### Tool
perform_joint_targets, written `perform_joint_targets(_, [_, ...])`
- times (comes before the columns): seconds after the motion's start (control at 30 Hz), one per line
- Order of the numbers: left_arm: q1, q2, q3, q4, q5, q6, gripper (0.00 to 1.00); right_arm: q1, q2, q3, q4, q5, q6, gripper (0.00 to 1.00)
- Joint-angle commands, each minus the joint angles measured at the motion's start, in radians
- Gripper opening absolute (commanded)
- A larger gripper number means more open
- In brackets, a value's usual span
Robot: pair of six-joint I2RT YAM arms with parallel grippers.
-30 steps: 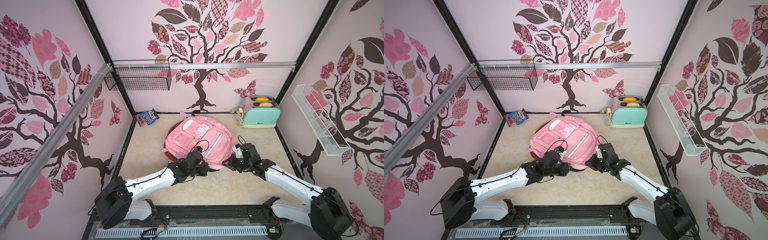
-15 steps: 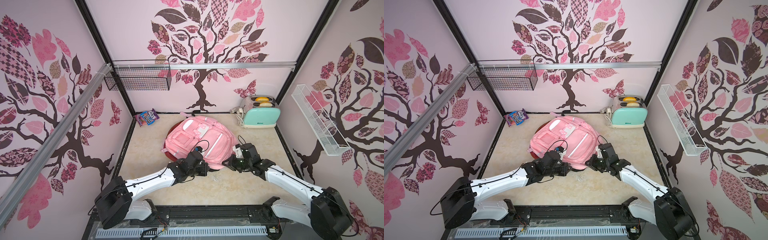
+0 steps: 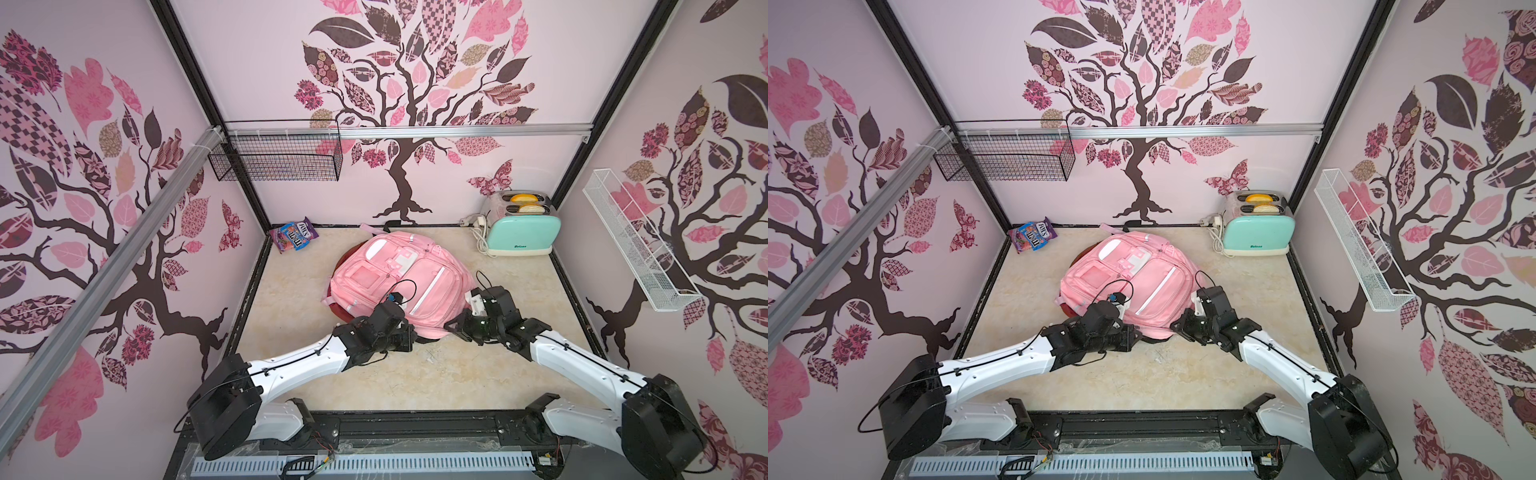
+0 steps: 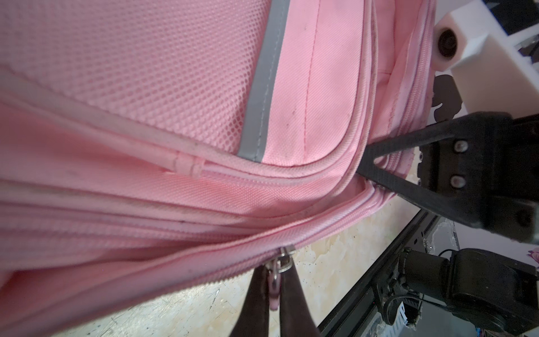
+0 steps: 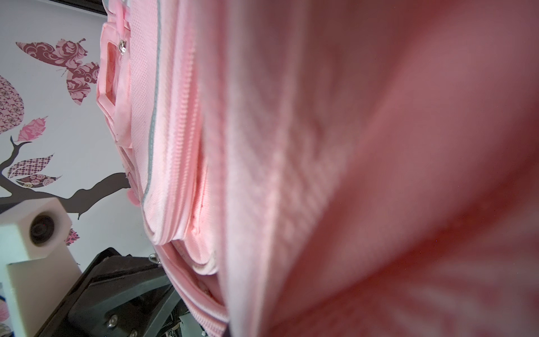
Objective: Zip up the backpack
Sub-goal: Zip the zipper on the backpack.
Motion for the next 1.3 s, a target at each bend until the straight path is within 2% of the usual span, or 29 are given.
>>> perform_joint_targets(0.0, [0.017, -0.023, 0.003, -0.011, -0.044, -0.002, 0.0, 0.006, -0.023, 0.02, 0.033, -0.005, -0.041, 0.0])
perform_joint_targets(1.27, [0.035, -0.054, -0.029, -0.01, -0.04, -0.002, 0.0, 0.006, -0.035, 0.023, 0.016, -0.001, -0.048, 0.0])
